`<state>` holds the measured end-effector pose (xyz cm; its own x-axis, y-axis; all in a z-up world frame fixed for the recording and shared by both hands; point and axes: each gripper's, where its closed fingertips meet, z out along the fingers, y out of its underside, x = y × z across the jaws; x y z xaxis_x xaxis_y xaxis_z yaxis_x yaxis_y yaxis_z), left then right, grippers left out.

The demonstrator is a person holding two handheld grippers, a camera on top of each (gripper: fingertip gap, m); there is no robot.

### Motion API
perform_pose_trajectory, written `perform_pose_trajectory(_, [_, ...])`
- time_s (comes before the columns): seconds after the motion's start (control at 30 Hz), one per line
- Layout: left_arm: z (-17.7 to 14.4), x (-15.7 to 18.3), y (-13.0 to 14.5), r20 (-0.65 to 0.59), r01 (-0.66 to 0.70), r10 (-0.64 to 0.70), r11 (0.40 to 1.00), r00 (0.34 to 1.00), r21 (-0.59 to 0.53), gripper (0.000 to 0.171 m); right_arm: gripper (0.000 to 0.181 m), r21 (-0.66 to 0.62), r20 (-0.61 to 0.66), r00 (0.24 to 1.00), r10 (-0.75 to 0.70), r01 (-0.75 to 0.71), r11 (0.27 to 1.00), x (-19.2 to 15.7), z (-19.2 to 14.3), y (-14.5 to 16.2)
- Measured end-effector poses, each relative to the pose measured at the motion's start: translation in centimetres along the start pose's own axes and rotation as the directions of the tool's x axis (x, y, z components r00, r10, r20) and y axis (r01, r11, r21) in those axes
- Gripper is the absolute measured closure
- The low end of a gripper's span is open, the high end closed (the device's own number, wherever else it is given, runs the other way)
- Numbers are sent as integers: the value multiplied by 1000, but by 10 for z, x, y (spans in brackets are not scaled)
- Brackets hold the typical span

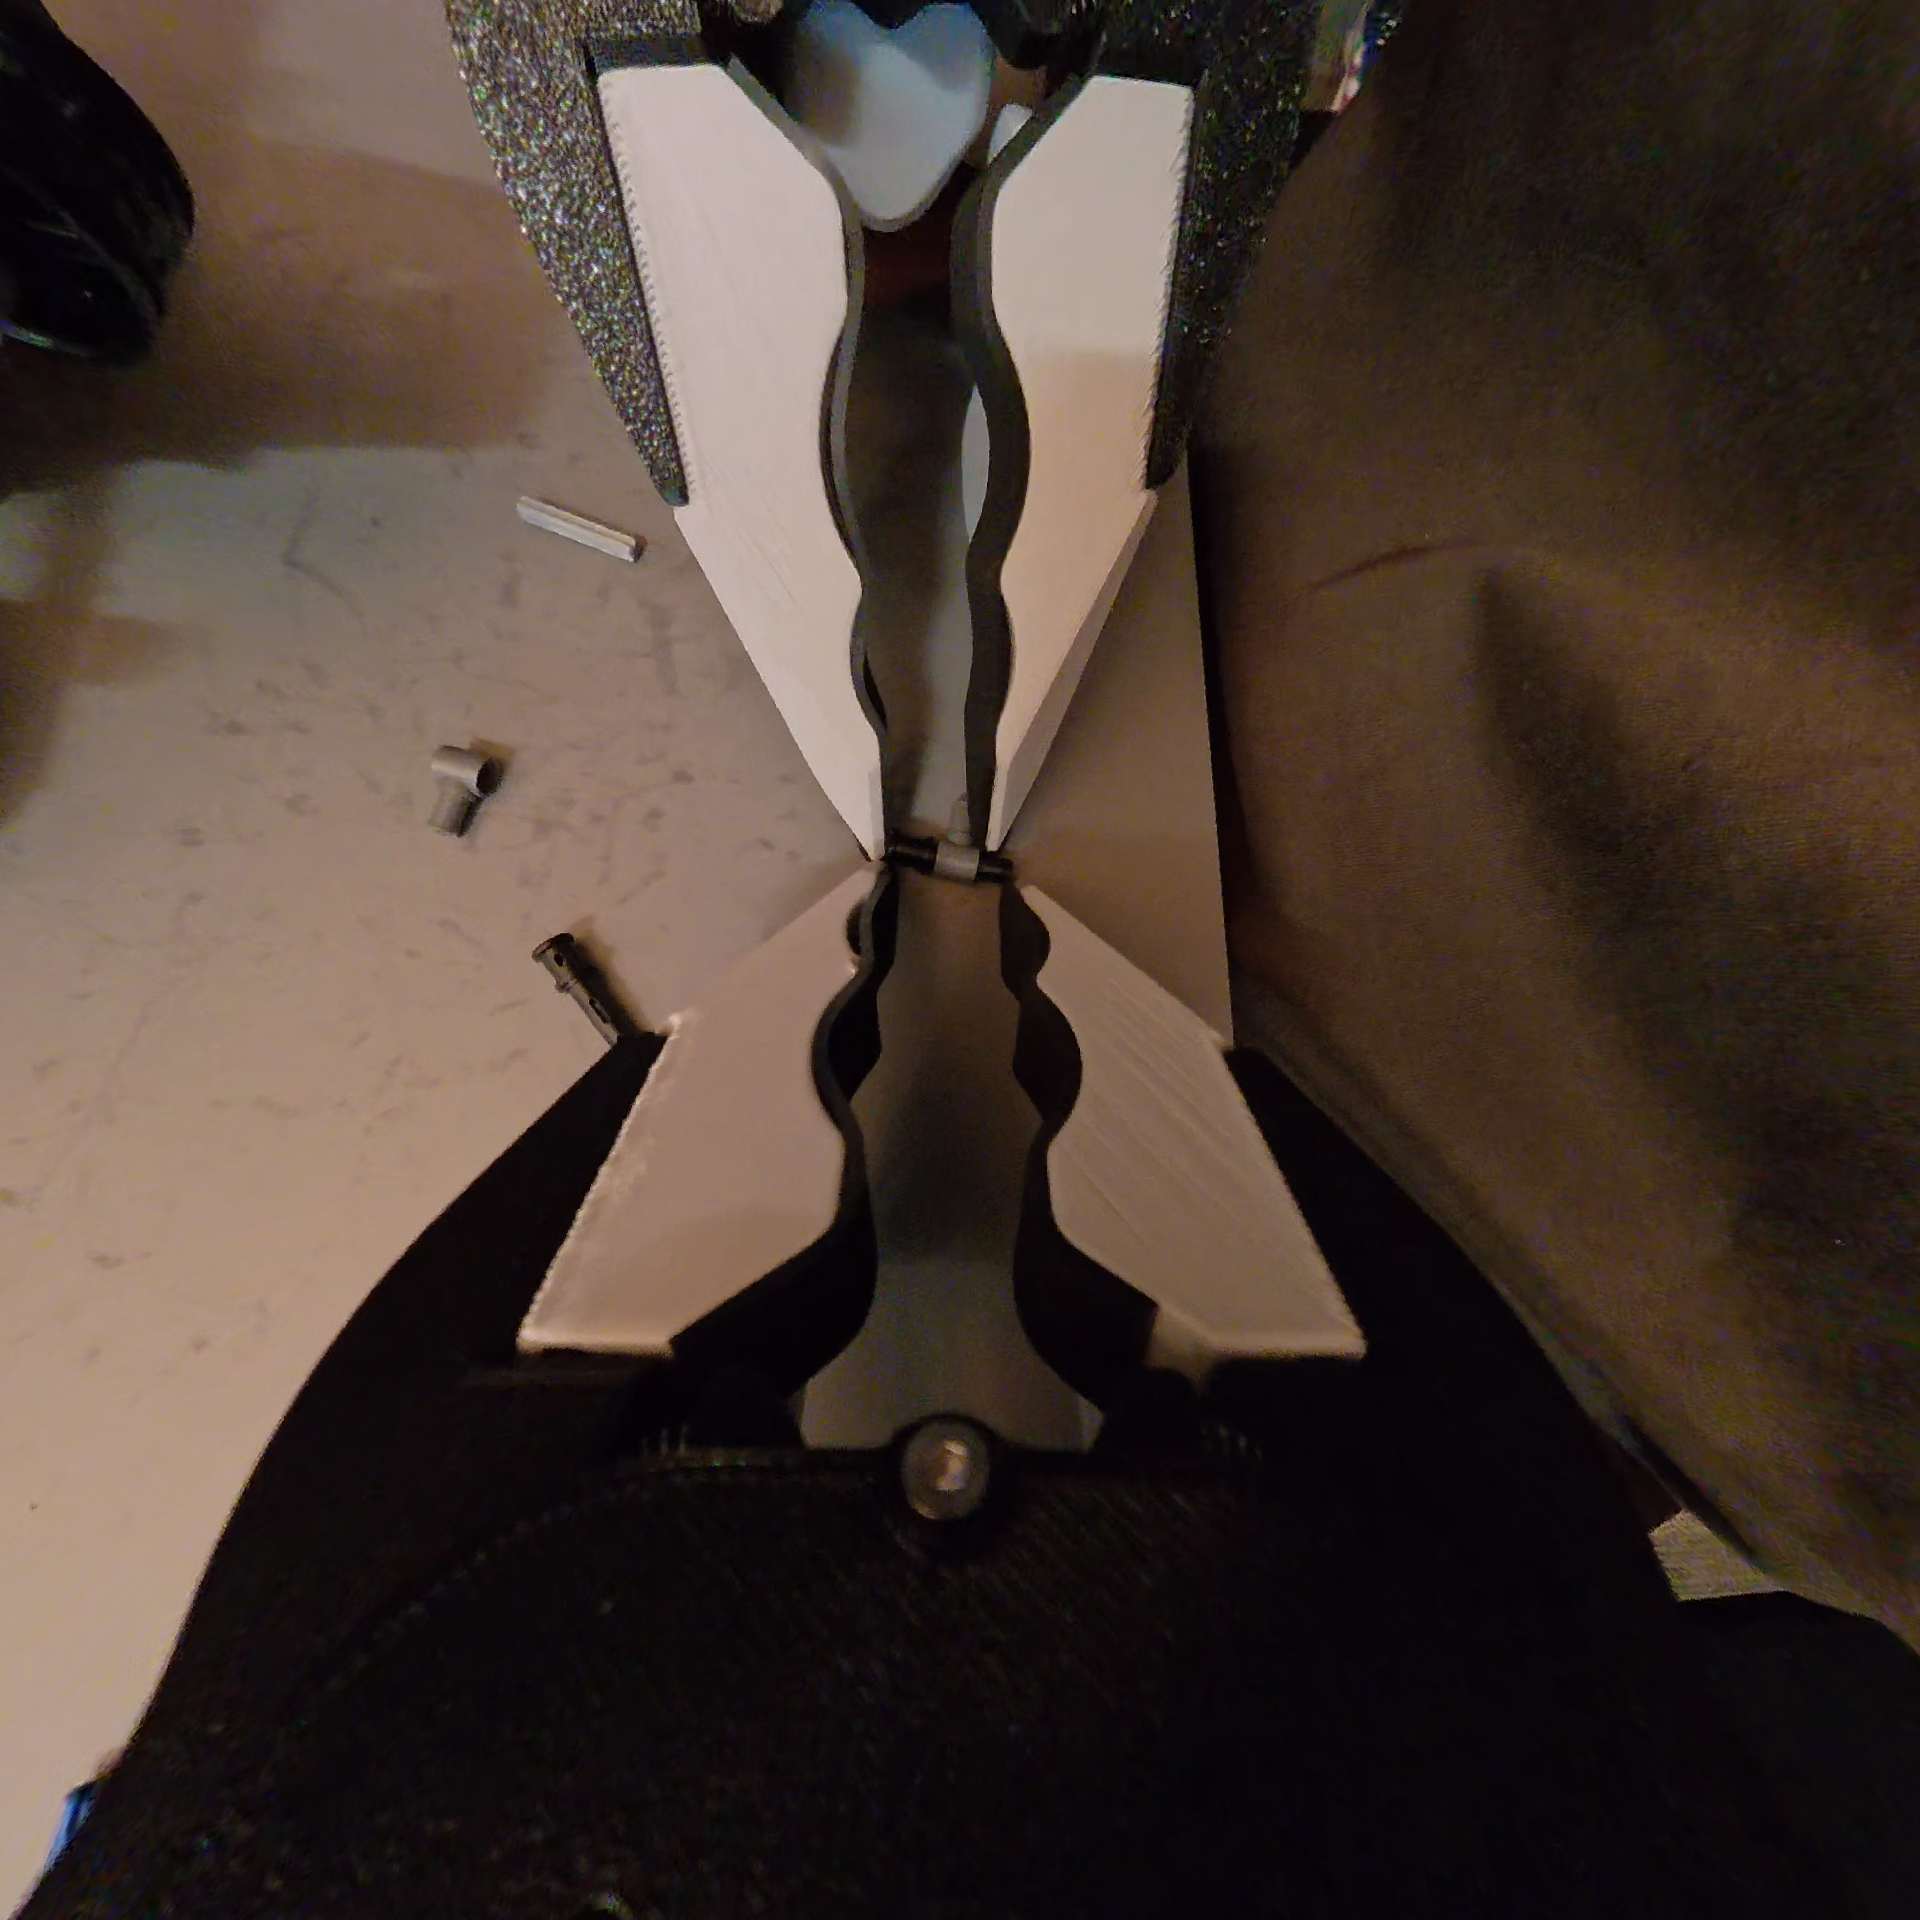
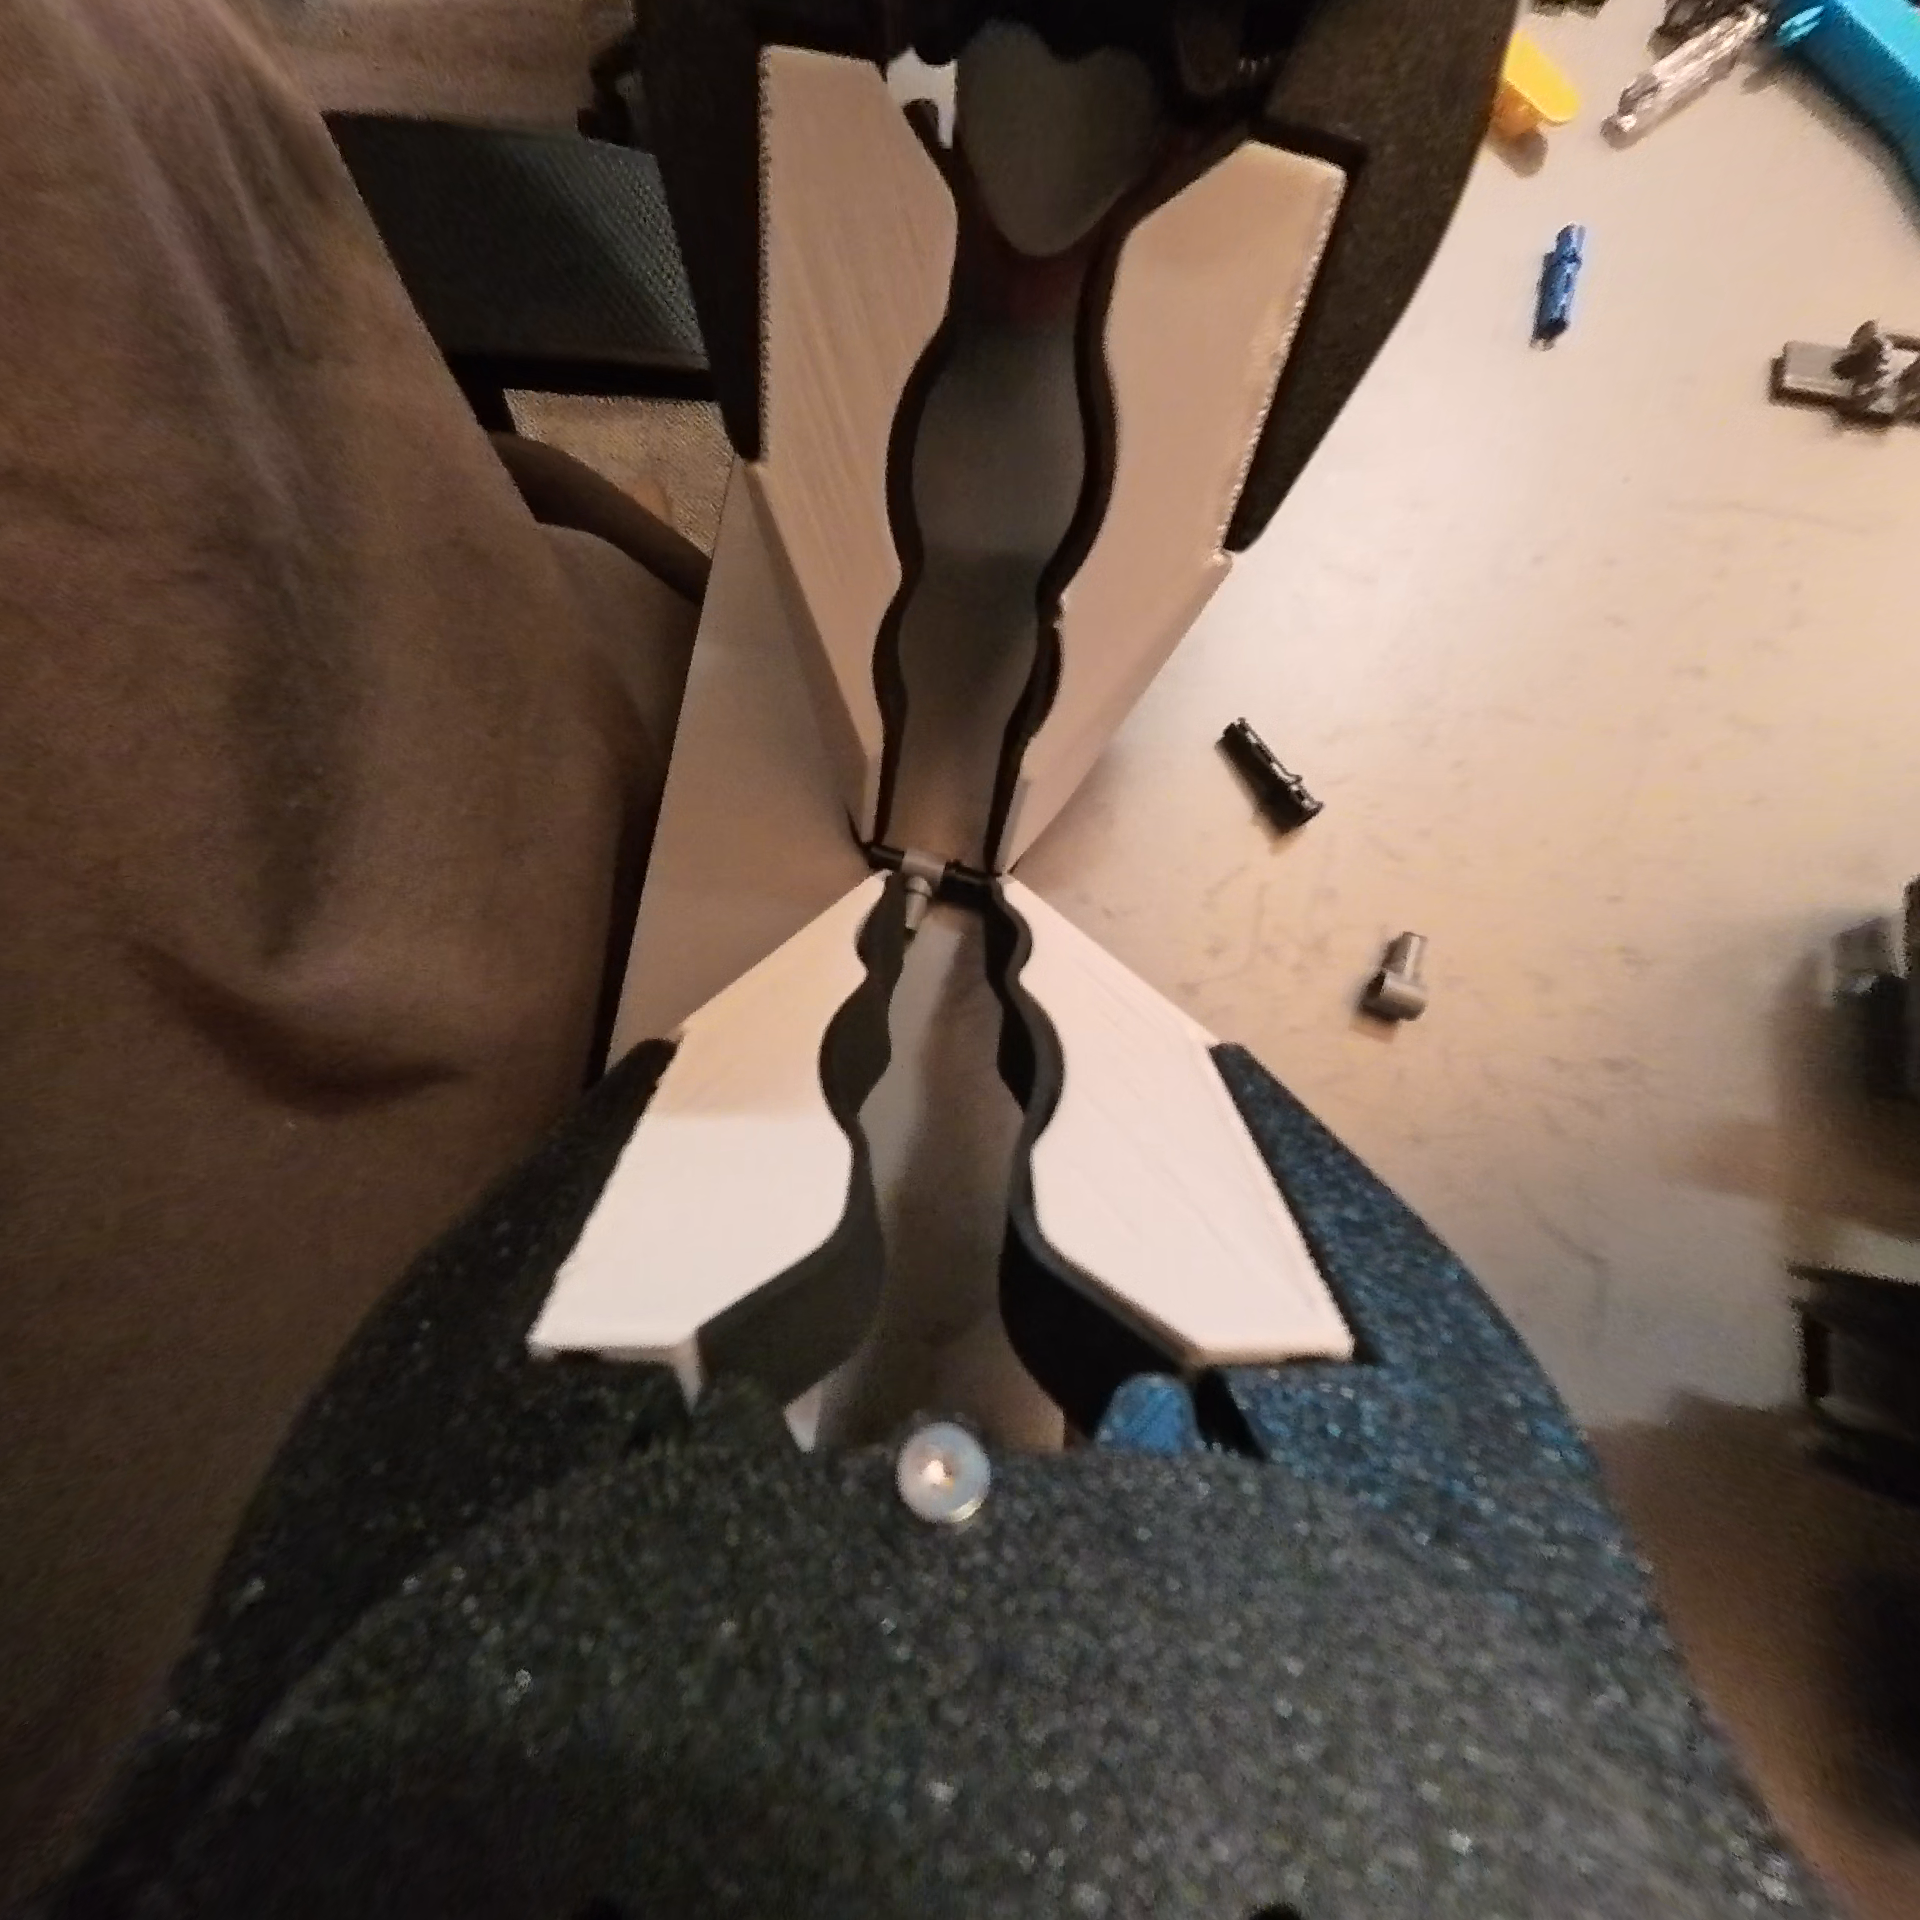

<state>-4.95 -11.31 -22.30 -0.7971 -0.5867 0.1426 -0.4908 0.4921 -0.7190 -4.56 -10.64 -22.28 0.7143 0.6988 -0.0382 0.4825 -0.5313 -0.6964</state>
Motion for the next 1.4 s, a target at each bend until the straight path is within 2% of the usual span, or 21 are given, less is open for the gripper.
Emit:
perform_pose_trajectory(0.23, [0, 1, 1, 17, 20, -20, 1000, 1000, 3, 156, 167, 37, -50, 995, 81, -79, 996, 0, 0, 1])
perform_pose_trajectory(0.3, [-1, 0, 1, 25, 52, -52, 999, 998, 9, 155, 167, 47, -63, 986, 151, -149, 988, 0, -1, 1])
perform_pose_trajectory(0.43, [-8, -13, 1, 170, 91, -99, 994, 980, 56, 128, 166, 97, -119, 944, 307, -297, 950, 3, -4, 2])
perform_pose_trajectory(0.53, [-10, -8, -9, 229, 92, -118, 989, 966, 118, 120, 161, 126, -212, 909, 358, -338, 933, 11, -11, 7])
perform_pose_trajectory(0.6, [-9, -8, -13, 291, 84, -121, 987, 949, 134, 121, 147, 132, -243, 901, 359, -336, 932, 9, -14, 9])
perform_pose_trajectory(0.67, [-5, -7, -13, 315, 102, -136, 987, 939, 124, 124, 142, 141, -239, 894, 379, -354, 925, 5, -17, 10])
perform_pose_trajectory(0.83, [4, -13, -12, 397, 122, -142, 990, 907, 74, 128, 142, 153, -278, 874, 398, -369, 917, 9, -31, 22])
perform_pose_trajectory(0.93, [7, -23, -15, 450, 149, -169, 986, 877, 78, 132, 143, 155, -379, 860, 341, -304, 940, 29, -51, 32])
perform_pose_trajectory(1.03, [10, -24, -18, 426, 208, -231, 973, 875, 101, 152, 153, 116, -447, 850, 280, -255, 960, 51, -66, 47])
perform_pose_trajectory(1.23, [12, -24, -15, 434, 200, -212, 977, 876, 72, 162, 149, 108, -284, 908, 307, -288, 952, 55, -55, 52])
perform_pose_trajectory(1.4, [12, -27, -14, 430, 209, -220, 975, 876, 74, 155, 144, 64, -305, 932, 198, -187, 980, 63, -53, 50])
